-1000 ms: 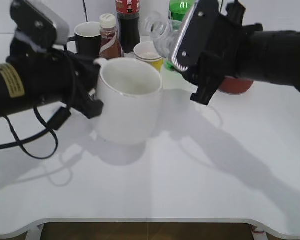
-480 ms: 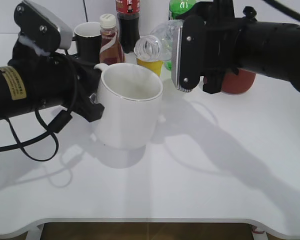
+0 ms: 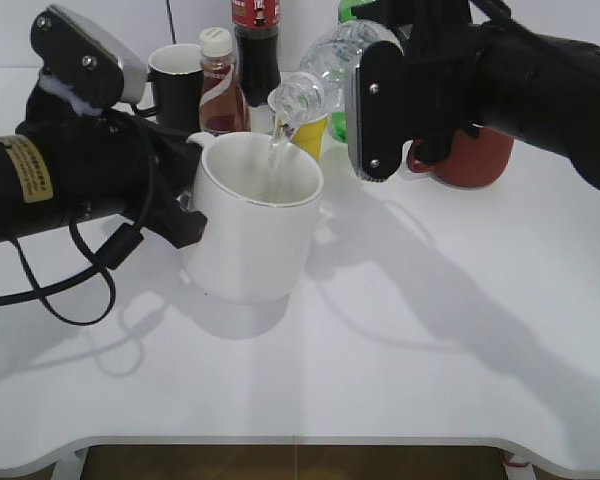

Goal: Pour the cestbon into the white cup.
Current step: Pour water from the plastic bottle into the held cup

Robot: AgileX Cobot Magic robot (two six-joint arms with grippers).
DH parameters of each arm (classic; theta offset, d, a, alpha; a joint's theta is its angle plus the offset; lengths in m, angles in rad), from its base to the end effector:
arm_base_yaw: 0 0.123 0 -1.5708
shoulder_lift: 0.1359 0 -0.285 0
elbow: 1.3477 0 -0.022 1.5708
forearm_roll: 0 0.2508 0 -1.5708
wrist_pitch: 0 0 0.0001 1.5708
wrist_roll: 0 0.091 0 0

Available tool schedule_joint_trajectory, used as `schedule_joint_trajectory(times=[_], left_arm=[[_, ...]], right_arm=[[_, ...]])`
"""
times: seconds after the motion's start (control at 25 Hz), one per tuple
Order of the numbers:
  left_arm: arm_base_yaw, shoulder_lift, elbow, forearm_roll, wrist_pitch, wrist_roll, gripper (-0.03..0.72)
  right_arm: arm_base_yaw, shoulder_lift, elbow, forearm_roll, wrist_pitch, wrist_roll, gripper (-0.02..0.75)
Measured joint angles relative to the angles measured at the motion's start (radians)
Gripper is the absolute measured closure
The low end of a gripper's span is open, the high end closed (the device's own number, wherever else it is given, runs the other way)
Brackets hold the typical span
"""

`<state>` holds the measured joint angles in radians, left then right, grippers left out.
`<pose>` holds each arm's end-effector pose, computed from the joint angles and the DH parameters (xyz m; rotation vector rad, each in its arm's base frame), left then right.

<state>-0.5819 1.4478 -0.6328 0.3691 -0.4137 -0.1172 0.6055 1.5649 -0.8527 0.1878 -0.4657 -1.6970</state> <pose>0.2354 -0.1706 0.2275 0.8442 1.7295 -0.3805 0.2860 0.1888 0.2616 -1.5415 0.9223 -0.7440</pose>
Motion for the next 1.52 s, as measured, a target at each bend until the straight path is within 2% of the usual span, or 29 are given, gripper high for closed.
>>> schedule_joint_trajectory(times=[0.36, 1.12, 1.24, 1.36, 1.52], left_arm=[[0.0, 0.0, 0.0, 0.0, 0.003, 0.0, 0.66], [0.0, 0.0, 0.0, 0.002, 0.012, 0.0, 0.66], [0.0, 0.0, 0.0, 0.002, 0.012, 0.0, 0.66], [0.0, 0.0, 0.0, 0.002, 0.012, 0.0, 0.66], [0.001, 0.0, 0.0, -0.011, 0.004, 0.001, 0.66]], right_arm=[[0.0, 0.0, -0.001, 0.019, -0.085, -0.093, 0.265], [0.0, 0.0, -0.002, 0.019, -0.093, -0.12, 0.265], [0.0, 0.0, -0.003, 0.019, 0.033, -0.001, 0.265], [0.0, 0.0, -0.003, 0.017, 0.17, 0.22, 0.265], [0.0, -0.009, -0.003, 0.017, 0.216, 0.702, 0.265]])
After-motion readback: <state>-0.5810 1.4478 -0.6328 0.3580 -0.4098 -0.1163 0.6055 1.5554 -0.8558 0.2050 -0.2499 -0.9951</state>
